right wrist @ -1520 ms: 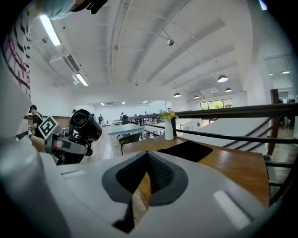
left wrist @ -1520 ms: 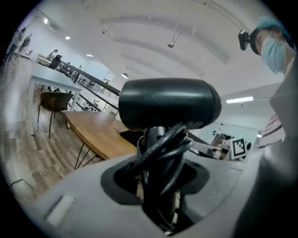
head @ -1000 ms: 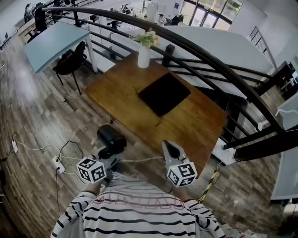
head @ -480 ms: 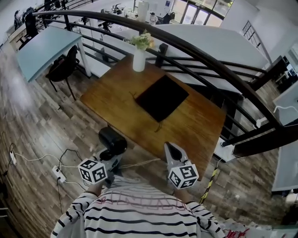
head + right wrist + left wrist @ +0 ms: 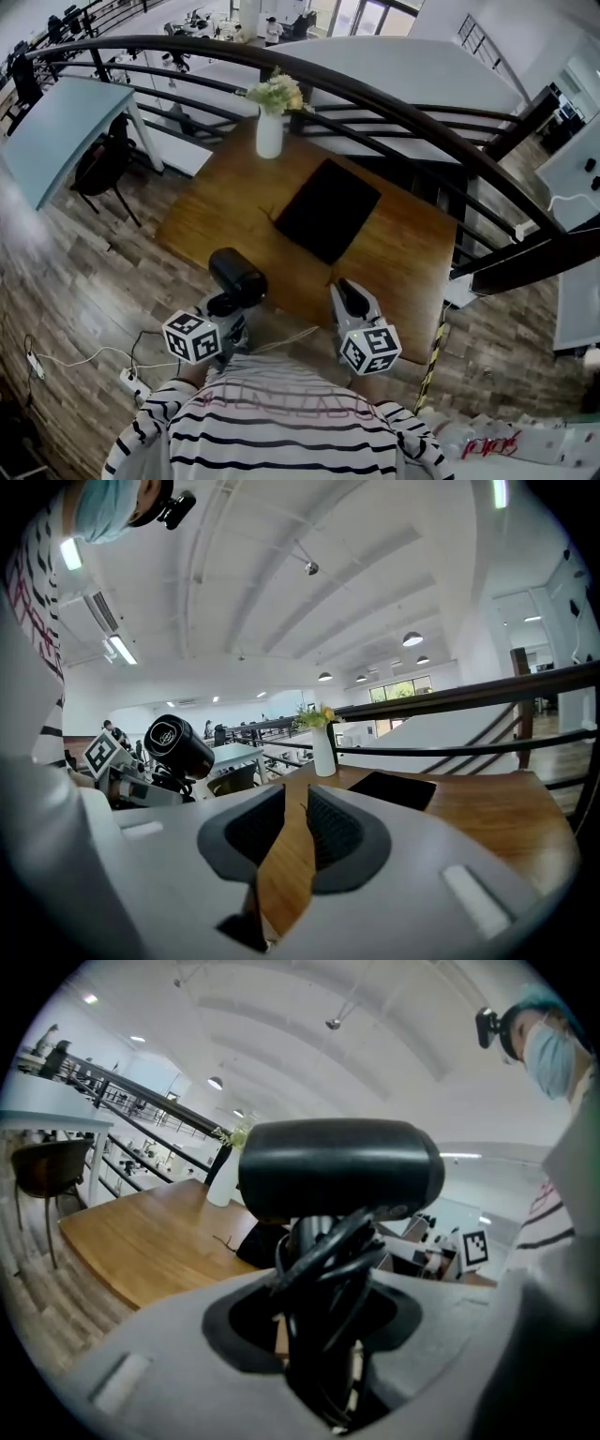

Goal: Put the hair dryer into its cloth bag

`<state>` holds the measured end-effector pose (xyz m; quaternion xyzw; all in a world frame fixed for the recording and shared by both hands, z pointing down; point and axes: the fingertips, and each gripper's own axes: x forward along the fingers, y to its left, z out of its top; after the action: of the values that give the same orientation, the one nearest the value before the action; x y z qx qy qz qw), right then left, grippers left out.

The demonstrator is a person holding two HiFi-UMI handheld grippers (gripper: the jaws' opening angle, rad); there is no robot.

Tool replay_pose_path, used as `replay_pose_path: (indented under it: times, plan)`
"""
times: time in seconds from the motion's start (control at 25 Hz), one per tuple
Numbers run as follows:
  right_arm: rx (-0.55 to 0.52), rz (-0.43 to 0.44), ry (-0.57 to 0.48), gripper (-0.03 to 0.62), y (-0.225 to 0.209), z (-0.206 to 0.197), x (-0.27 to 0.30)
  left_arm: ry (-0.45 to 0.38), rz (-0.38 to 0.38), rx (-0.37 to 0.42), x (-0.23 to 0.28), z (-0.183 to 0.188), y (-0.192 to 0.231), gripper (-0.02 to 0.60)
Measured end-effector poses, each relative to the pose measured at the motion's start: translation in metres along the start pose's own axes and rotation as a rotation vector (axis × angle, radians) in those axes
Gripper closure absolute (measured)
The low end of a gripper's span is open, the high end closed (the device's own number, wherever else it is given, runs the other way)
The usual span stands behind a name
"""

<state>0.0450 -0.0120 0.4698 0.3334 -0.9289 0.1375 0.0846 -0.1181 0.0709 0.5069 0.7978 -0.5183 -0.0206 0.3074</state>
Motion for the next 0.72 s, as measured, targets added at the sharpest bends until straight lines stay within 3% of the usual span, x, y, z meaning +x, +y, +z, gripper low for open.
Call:
replay_pose_path:
  times: [0.4, 0.6, 0.72]
  plan:
    - [0.038, -0.145, 0.02, 0.496, 0.017, 0.005, 0.084, 0.138, -0.099, 0.036, 0.011, 0.046, 0.092, 0.402]
    - [-0.001, -0.199, 0.087, 0.494, -0.001, -0.011, 0.098, 0.188, -0.145, 0.058, 0.031, 0.052, 0.108, 0.402]
    - [-0.076, -0.204, 0.157, 0.494, -0.018, -0.025, 0.101, 0.196, -0.154, 0.045, 0.047, 0.048, 0.103, 0.402]
